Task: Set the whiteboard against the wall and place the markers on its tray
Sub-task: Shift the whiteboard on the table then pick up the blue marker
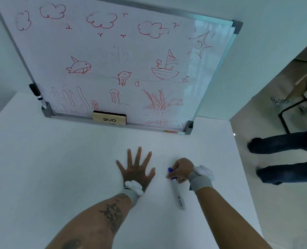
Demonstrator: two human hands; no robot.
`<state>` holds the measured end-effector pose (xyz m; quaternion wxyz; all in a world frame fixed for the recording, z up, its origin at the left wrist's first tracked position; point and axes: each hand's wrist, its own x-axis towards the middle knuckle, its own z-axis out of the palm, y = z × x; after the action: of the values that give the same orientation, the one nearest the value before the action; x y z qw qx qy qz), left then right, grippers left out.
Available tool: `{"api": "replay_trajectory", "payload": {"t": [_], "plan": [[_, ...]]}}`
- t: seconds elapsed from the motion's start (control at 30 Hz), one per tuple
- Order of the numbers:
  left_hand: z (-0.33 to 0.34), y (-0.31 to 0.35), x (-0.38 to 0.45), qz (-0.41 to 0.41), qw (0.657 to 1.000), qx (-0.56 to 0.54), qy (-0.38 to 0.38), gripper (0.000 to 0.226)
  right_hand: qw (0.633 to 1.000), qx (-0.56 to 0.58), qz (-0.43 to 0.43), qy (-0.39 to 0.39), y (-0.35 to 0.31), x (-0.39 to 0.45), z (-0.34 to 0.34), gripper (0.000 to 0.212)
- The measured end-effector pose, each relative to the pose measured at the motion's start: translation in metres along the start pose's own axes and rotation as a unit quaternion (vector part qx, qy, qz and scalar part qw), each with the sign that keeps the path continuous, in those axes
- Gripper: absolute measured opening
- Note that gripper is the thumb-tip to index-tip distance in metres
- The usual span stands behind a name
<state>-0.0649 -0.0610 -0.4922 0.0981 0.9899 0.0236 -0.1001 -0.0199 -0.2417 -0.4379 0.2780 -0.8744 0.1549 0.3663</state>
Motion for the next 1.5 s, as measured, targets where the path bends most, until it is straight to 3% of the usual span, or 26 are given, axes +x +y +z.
{"api": "replay_trajectory", "payload": {"t": [0.2,0.27,0.37,0.47,0.57,0.83,1.1,1.2,1.37,1.5], "plan": [[-0.001,0.002,0.006,-0.001,1.0,0.003,0.018,0.069,1.0,-0.013,-0.022,-0.019,-0.004,0.002,-0.005,0.031],[0.001,0.001,0.006,0.004,1.0,-0.001,0.03,0.07,0.999,0.017,-0.033,0.003,-0.011,0.001,-0.013,0.023],[0.005,0.0,0.002,0.007,0.999,-0.006,0.042,0.07,0.968,0.12,-0.124,0.183,-0.036,-0.002,-0.042,0.015],[0.01,-0.002,0.002,0.0,0.998,-0.019,0.052,0.07,0.863,0.209,-0.253,0.385,-0.075,-0.011,-0.091,0.02],[0.016,-0.006,0.003,-0.005,0.998,-0.013,0.055,0.071,0.814,0.225,-0.281,0.456,-0.096,-0.011,-0.123,0.024],[0.007,0.0,0.003,-0.006,0.999,-0.007,0.048,0.069,0.824,0.248,-0.238,0.45,-0.074,0.027,-0.103,0.027],[0.009,0.0,0.004,-0.002,0.999,-0.001,0.039,0.071,0.777,0.25,-0.242,0.525,-0.066,0.035,-0.114,0.031],[0.008,0.0,0.004,-0.004,0.999,0.002,0.042,0.07,0.789,0.246,-0.237,0.51,-0.064,0.039,-0.111,0.03],[0.006,-0.001,0.002,-0.007,0.999,0.012,0.041,0.068,0.84,0.247,-0.193,0.443,-0.058,0.049,-0.096,0.027],[0.007,-0.001,0.004,-0.002,0.999,0.003,0.039,0.065,0.844,0.271,-0.167,0.431,-0.057,0.047,-0.096,0.029]]}}
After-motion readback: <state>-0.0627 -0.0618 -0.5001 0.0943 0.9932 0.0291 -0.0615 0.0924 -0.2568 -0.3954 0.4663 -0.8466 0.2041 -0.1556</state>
